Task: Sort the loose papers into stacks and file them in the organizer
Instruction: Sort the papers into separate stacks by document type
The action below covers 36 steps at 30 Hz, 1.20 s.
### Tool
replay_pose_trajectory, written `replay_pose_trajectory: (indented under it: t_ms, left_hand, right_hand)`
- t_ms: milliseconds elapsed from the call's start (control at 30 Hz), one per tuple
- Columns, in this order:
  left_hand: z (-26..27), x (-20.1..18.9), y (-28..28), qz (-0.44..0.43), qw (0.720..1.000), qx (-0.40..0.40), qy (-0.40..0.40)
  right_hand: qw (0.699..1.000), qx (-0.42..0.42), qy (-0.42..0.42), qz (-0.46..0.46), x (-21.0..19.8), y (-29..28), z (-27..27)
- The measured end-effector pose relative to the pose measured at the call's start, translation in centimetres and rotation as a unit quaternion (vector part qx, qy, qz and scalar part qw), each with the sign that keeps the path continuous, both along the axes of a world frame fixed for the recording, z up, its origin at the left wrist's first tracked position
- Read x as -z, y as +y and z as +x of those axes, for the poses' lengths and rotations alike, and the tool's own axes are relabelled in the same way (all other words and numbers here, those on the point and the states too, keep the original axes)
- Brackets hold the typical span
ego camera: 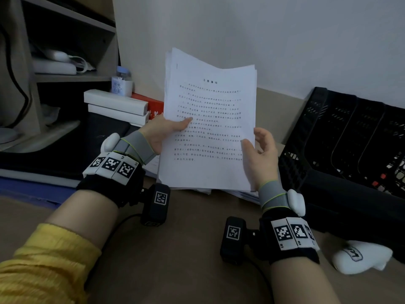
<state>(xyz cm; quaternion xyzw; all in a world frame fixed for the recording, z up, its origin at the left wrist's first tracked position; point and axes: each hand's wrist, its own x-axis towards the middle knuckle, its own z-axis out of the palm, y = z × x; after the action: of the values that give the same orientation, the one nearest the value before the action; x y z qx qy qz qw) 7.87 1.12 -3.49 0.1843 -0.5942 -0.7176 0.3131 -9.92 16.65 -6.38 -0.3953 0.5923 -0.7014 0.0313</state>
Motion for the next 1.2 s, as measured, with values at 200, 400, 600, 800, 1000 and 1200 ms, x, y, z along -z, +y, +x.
replay_pose_trajectory:
  t_ms: [200,400,600,800,1000,1200]
  left_hand:
    - [0.0,-0.2,0.5,-0.001,1.0,0.009,-0.001]
    - [0.1,-0.5,0.9,0.001,1.0,0.004,-0.022]
    - [0.0,-0.9,0.3,0.092,0.992,0.067,0.053]
    - [0.0,-0.7,-0.1,0.119,0.989,0.019,0.091]
    - [0.1,-0.8,0.4,0.036,0.999,-0.006,-0.024]
    - [0.0,-1.4,1.2,-0.02,0.998,-0.058,-0.02]
  right_hand:
    - [0.999,0.004,-0.031,0.002,-0.3,-0.1,0.0]
    - [0.997,0.012,-0.072,-0.024,-0.2,0.0,-0.2]
    - [0.991,0.0,-0.117,-0.069,-0.6,0.1,-0.5]
    - [0.985,-0.007,-0.163,-0.059,-0.7,0.3,-0.5]
    - [0.983,-0.03,-0.178,-0.04,-1.1,0.7,-0.2]
    - [0.983,-0.068,-0.168,0.034,-1.1,0.5,0.5]
